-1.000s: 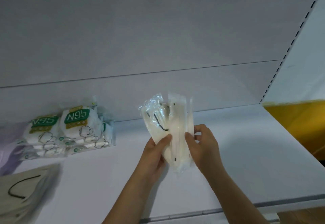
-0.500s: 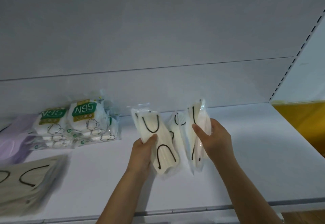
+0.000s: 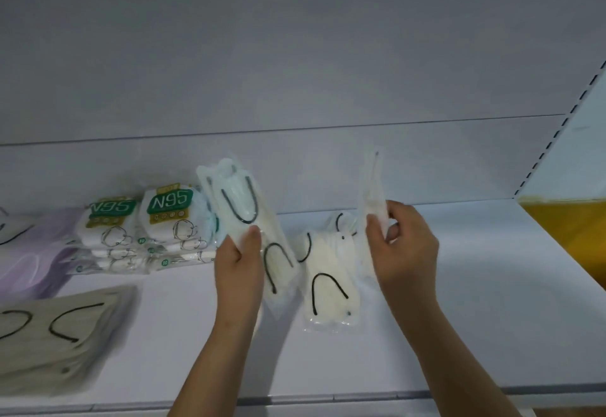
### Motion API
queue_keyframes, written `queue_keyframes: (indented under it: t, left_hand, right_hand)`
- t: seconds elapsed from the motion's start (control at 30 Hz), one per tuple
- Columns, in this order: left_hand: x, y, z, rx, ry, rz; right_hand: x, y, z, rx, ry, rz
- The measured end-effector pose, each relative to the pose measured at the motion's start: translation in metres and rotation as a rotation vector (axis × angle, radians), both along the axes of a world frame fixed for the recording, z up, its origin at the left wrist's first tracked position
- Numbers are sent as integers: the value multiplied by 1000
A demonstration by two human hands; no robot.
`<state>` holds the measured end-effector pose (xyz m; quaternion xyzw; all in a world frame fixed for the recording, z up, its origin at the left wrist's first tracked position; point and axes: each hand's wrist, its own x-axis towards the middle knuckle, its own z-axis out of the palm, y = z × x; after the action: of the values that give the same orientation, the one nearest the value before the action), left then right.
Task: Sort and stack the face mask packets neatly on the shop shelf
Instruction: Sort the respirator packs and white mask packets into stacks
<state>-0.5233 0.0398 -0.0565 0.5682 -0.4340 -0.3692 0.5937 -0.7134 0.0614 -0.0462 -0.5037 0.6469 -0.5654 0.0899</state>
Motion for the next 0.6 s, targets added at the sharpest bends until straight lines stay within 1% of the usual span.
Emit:
queue_keyframes:
  t: [0.03, 0.1, 0.17, 0.2, 0.27, 0.3, 0.33, 0.4, 0.43, 0.47, 0.5, 0.53, 0.57, 0.6]
  left_hand:
    - [-2, 2, 1, 33, 41, -71]
    - [-4, 4, 0, 131, 192, -281]
    - [0, 8, -3, 209, 282, -413]
    - [4, 9, -6, 225, 259, -410]
    - [15, 8, -12, 254, 206, -267]
    - [22, 6, -18, 280, 229, -198]
    - [29, 6, -21, 312, 257, -164]
    - [40, 6, -26, 360, 306, -124]
    - [46, 6, -28, 378, 308, -100]
    - [51, 7, -30, 390, 310, -77]
    - [56, 7, -33, 400, 322, -55]
    - [60, 8, -37, 408, 329, -40]
    - [64, 8, -40, 419, 326, -33]
    - [66, 9, -43, 434, 314, -36]
  right_hand:
    - [14, 0, 2, 25, -19, 76]
    - [42, 0, 3, 168, -69, 262]
    - [60, -2, -2, 321, -195, 473]
    - [64, -3, -4, 381, -290, 569]
    - [66, -6, -11, 425, -445, 697]
    - [64, -8, -15, 418, -426, 692]
    - [62, -9, -20, 395, -359, 644]
    - [56, -14, -30, 380, -145, 404]
    - [52, -16, -37, 426, -16, 284]
    - [50, -17, -46, 501, 165, 184]
    - [47, -18, -55, 630, 395, 109]
    - [46, -19, -64, 744, 587, 58]
    - [45, -18, -70, 826, 700, 32]
    - [44, -18, -72, 873, 717, 31]
